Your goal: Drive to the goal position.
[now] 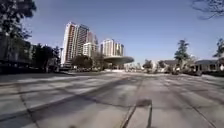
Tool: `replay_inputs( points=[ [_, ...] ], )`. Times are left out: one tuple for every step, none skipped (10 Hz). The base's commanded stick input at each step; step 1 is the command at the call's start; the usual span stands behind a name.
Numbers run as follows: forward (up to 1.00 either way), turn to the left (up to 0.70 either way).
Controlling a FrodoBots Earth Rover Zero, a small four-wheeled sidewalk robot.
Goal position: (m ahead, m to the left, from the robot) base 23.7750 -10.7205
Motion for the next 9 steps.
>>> replay_inputs(
  points=[
    [0.7, 0.0],
    [0.7, 0.0],
    [0.7, 0.0],
    [0.7, 0.0],
    [0.7, 0.0],
    [0.7, 0.0],
    [0.7, 0.0],
    [0.7, 0.0],
    [0.7, 0.0]
  ],
)
